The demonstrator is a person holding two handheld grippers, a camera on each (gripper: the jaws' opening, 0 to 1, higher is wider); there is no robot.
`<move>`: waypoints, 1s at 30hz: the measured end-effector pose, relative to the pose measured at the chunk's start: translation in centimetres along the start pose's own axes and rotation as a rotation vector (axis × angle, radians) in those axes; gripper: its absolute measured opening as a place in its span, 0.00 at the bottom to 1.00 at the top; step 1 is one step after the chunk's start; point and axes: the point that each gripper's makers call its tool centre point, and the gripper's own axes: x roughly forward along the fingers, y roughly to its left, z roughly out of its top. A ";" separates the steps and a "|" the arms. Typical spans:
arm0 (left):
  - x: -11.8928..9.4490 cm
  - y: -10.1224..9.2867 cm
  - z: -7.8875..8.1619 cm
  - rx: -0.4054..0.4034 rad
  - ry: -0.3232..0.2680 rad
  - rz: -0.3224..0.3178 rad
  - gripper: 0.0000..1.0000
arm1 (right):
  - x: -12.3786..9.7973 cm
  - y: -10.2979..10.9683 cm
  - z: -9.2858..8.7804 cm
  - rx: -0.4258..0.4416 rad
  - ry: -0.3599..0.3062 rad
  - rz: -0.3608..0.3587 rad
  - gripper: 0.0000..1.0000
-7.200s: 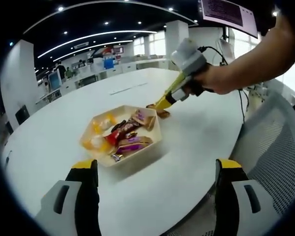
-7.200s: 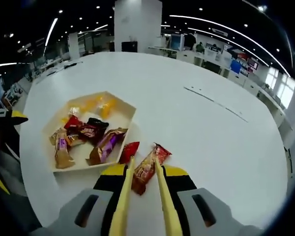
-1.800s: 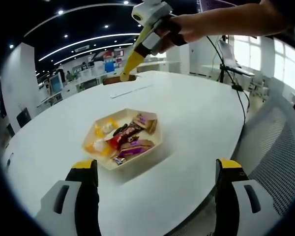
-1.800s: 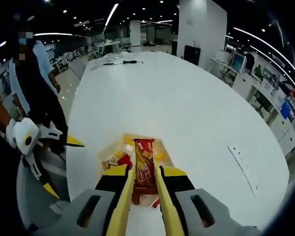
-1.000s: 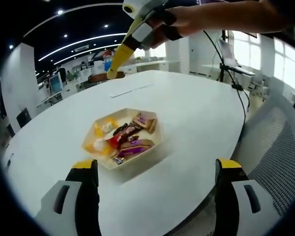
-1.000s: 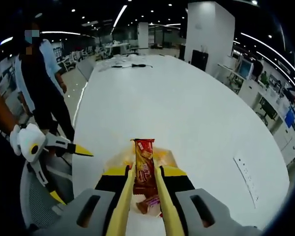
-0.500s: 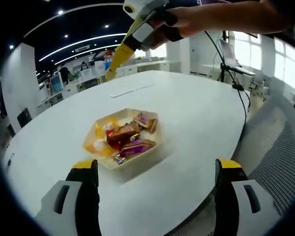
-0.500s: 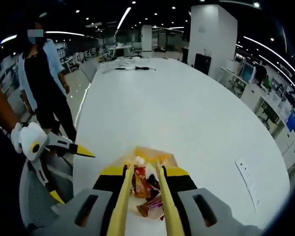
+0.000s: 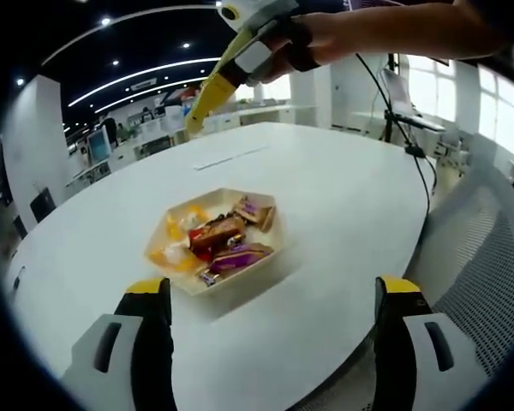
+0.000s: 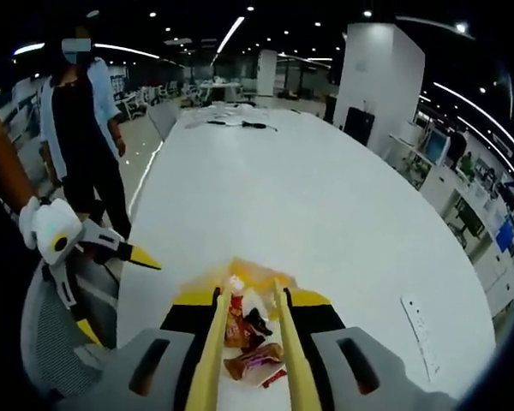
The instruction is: Place the target food into the container with the food tongs after gripping and lifting it, then release it inside without dropping or visibly crushing the food.
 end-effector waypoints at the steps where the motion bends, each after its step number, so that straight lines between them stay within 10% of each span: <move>1: 0.0 0.0 0.0 -0.001 0.001 -0.001 0.95 | -0.2 -0.1 0.0 0.005 -0.002 0.002 0.28; 30: 0.3 -0.1 -0.7 -0.016 0.031 -0.007 0.98 | -6.9 -4.3 -4.8 0.001 -0.045 -0.031 0.29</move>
